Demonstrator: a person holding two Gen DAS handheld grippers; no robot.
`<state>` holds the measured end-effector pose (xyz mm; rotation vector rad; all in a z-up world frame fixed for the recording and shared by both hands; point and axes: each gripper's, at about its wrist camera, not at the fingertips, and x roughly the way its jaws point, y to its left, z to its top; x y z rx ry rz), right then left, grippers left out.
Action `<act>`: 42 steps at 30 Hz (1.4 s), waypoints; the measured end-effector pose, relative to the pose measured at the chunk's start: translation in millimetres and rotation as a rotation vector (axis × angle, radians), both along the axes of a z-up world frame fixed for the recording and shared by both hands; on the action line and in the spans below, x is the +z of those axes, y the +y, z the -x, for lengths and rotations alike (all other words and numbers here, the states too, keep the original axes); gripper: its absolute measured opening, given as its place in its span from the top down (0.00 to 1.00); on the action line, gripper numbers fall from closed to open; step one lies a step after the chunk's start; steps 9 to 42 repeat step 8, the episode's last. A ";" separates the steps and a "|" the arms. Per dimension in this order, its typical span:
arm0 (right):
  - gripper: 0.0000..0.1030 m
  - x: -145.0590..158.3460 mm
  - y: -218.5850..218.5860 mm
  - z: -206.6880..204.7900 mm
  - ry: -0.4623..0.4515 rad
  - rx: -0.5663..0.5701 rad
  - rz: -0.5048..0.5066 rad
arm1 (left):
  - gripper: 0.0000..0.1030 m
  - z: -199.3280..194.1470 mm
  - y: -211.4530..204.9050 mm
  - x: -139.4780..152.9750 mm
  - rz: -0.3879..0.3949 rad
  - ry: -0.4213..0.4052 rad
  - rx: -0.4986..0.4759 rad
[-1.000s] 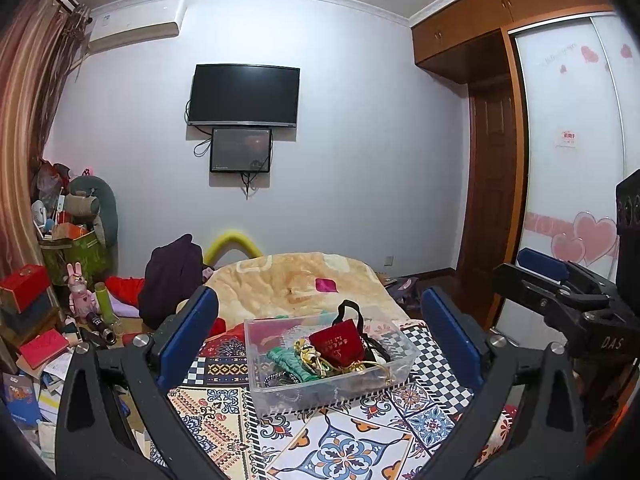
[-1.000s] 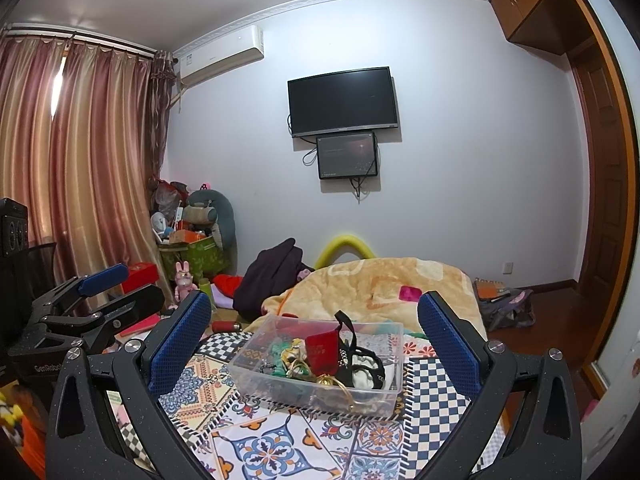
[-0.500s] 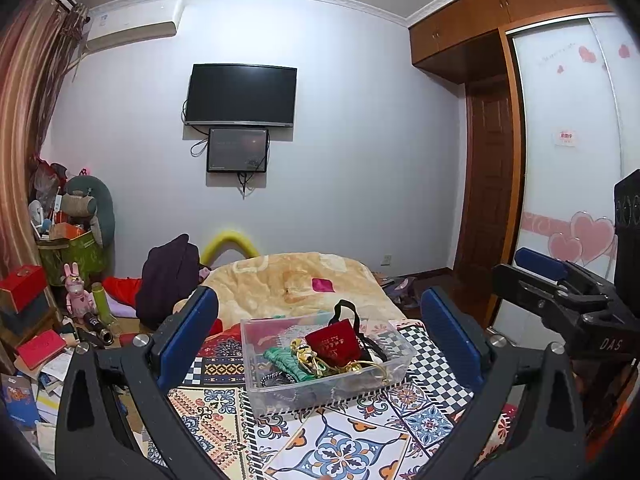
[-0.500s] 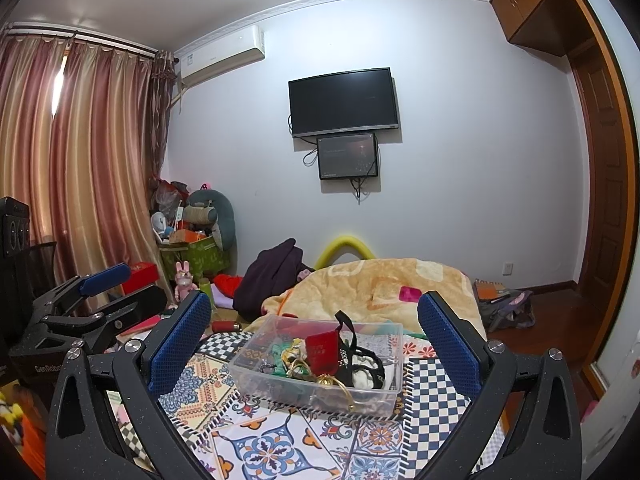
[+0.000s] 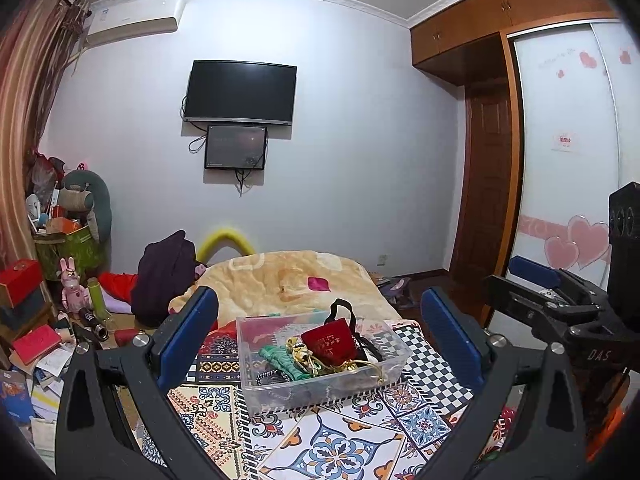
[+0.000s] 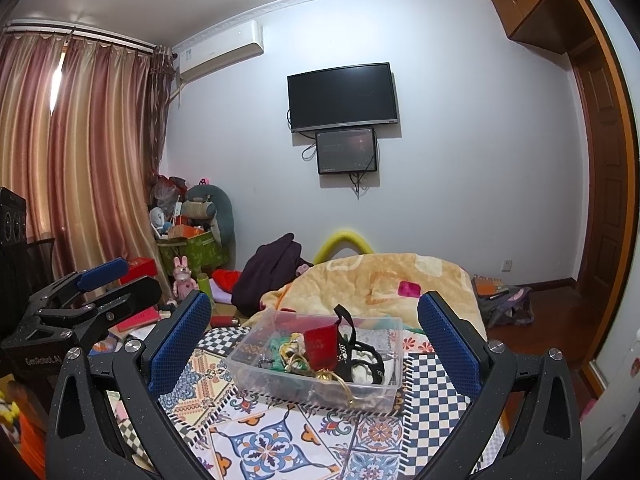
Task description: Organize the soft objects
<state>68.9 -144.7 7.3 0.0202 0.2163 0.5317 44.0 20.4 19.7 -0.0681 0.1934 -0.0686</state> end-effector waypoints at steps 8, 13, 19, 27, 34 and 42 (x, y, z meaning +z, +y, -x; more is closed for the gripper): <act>0.00 0.5 0.3 0.4 -0.001 0.001 0.006 | 0.00 -0.3 -0.3 -0.4 -0.005 0.003 -0.007; 0.00 0.5 0.3 0.4 -0.001 0.001 0.006 | 0.00 -0.3 -0.3 -0.4 -0.005 0.003 -0.007; 0.00 0.5 0.3 0.4 -0.001 0.001 0.006 | 0.00 -0.3 -0.3 -0.4 -0.005 0.003 -0.007; 0.00 0.5 0.3 0.4 -0.001 0.001 0.006 | 0.00 -0.3 -0.3 -0.4 -0.005 0.003 -0.007; 0.00 0.5 0.3 0.4 -0.001 0.001 0.006 | 0.00 -0.3 -0.3 -0.4 -0.005 0.003 -0.007; 0.00 0.5 0.3 0.4 -0.001 0.001 0.006 | 0.00 -0.3 -0.3 -0.4 -0.005 0.003 -0.007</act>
